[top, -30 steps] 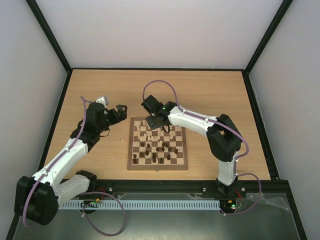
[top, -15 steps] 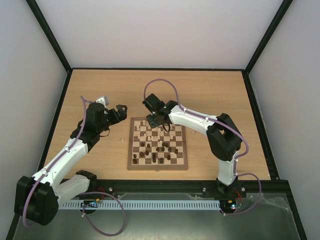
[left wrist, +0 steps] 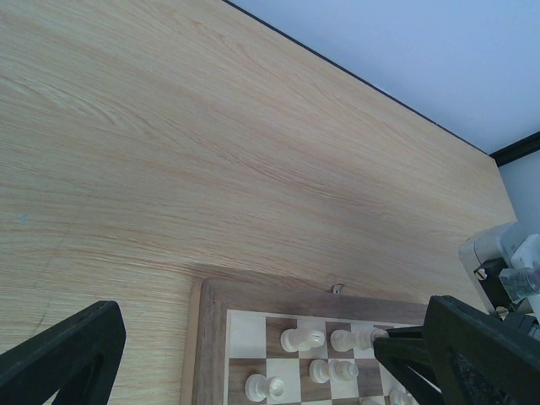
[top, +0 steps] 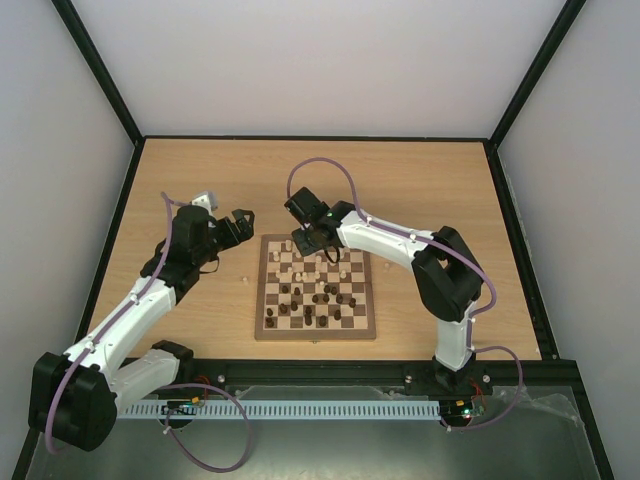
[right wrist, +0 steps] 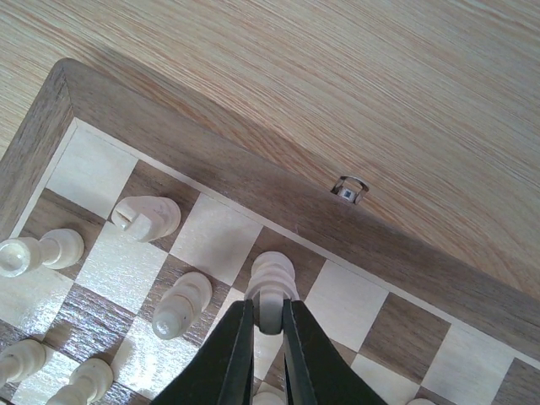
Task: Set up the chess pieces on the board
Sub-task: Place the chess piece on the chessboard.
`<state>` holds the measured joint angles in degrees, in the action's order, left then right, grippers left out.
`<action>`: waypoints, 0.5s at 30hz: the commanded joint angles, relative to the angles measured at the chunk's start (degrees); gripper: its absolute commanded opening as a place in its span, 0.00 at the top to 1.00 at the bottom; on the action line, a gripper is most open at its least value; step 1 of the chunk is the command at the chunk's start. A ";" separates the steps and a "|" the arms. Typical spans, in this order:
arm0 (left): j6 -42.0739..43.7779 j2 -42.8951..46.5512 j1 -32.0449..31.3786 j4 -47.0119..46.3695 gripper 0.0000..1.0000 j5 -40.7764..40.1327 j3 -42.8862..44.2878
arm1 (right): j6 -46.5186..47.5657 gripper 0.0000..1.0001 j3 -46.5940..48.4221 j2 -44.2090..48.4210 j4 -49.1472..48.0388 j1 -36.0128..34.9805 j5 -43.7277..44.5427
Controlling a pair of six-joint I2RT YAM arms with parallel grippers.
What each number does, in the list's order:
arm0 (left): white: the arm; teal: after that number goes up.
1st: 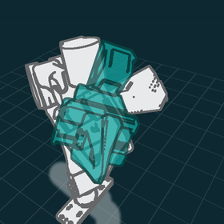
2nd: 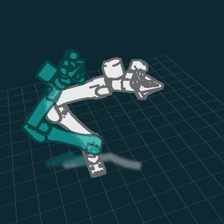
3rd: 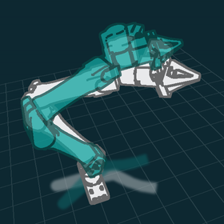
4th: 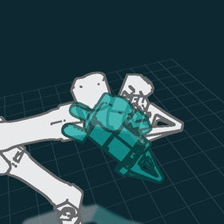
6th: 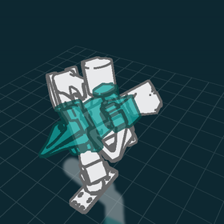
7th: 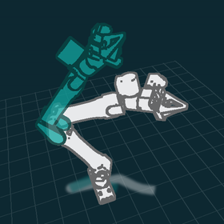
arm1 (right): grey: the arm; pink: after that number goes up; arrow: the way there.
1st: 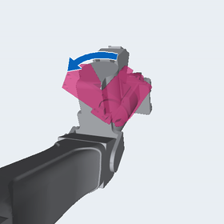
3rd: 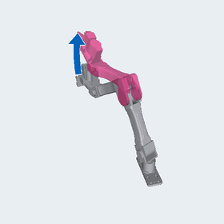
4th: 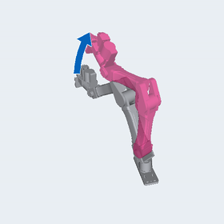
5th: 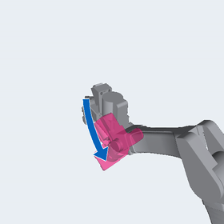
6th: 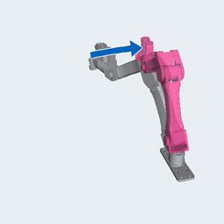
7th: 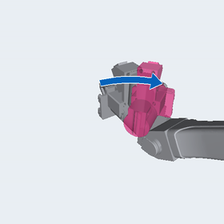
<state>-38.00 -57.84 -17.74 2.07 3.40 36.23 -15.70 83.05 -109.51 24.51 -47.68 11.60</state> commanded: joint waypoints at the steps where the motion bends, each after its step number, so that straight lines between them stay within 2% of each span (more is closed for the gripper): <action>1: -0.23 0.98 -0.18 -0.90 0.01 0.62 -0.82 | -0.19 0.88 1.15 -0.84 1.41 0.21 -0.29; 3: -0.19 0.81 -0.11 -0.92 0.00 0.64 -0.81 | -0.29 0.79 1.07 -0.54 1.35 0.13 -0.17; 6: -0.23 0.83 -0.17 -0.68 0.01 0.64 -0.76 | -0.29 0.75 0.82 0.25 1.13 0.19 -0.13; 10: -0.51 1.26 -0.13 -0.22 0.00 0.67 -0.63 | -0.51 0.64 -0.47 2.11 0.37 0.13 0.13; 15: -0.61 1.19 -0.03 -0.30 0.01 1.52 -0.75 | -1.35 0.61 -3.18 6.85 0.12 0.15 1.06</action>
<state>-38.20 -57.67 -17.74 2.07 4.01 36.23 -16.12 82.24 -108.42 23.86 -47.68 11.66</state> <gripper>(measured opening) 0.995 0.384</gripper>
